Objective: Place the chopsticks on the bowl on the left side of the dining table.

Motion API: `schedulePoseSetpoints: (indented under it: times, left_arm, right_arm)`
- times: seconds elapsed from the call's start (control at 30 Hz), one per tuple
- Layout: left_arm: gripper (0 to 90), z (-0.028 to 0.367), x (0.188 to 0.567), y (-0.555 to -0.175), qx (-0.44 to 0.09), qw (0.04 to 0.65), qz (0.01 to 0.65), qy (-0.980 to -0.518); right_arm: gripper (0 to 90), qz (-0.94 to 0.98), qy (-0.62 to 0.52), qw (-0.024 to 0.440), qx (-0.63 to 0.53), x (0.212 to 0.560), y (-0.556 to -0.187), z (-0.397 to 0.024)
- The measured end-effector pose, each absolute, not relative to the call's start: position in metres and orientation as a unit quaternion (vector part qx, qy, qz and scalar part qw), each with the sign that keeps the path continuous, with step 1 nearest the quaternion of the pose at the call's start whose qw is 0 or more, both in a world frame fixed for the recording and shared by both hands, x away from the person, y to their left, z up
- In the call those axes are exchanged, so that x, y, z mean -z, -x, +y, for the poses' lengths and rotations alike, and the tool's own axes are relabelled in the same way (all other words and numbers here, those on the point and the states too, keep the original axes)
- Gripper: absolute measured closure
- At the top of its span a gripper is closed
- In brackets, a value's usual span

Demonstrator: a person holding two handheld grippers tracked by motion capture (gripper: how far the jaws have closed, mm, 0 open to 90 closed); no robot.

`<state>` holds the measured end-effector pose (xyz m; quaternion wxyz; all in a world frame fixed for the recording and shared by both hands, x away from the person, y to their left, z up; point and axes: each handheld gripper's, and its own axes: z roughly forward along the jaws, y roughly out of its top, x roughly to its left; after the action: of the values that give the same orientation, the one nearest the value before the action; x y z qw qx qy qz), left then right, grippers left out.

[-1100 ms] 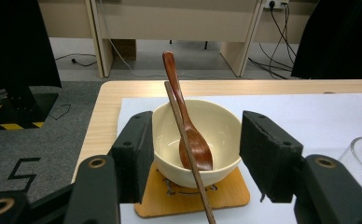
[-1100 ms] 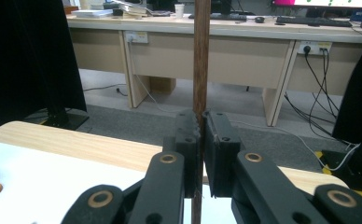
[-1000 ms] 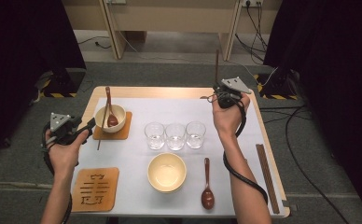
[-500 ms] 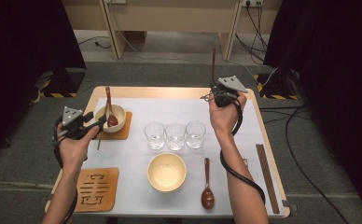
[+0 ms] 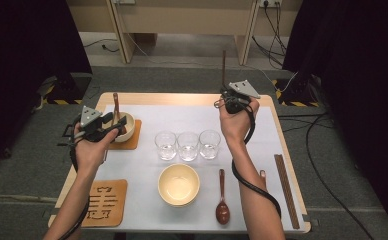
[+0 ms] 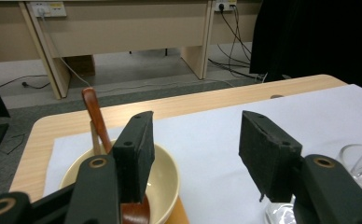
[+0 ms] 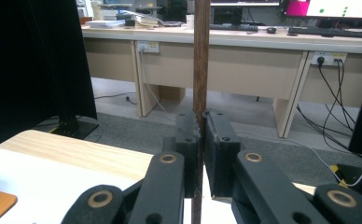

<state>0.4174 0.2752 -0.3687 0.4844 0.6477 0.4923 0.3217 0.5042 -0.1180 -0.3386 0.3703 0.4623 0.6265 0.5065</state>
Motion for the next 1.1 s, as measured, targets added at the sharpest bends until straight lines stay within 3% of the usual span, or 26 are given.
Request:
schedulePoseSetpoints:
  times: [1.1]
  left_arm:
    - [45.1,0.222,0.332,-0.447,-0.321,0.526,0.429,-0.66]
  right_arm:
    - [85.0,0.635,-0.436,0.369,-0.52,0.337,-0.509,-0.095]
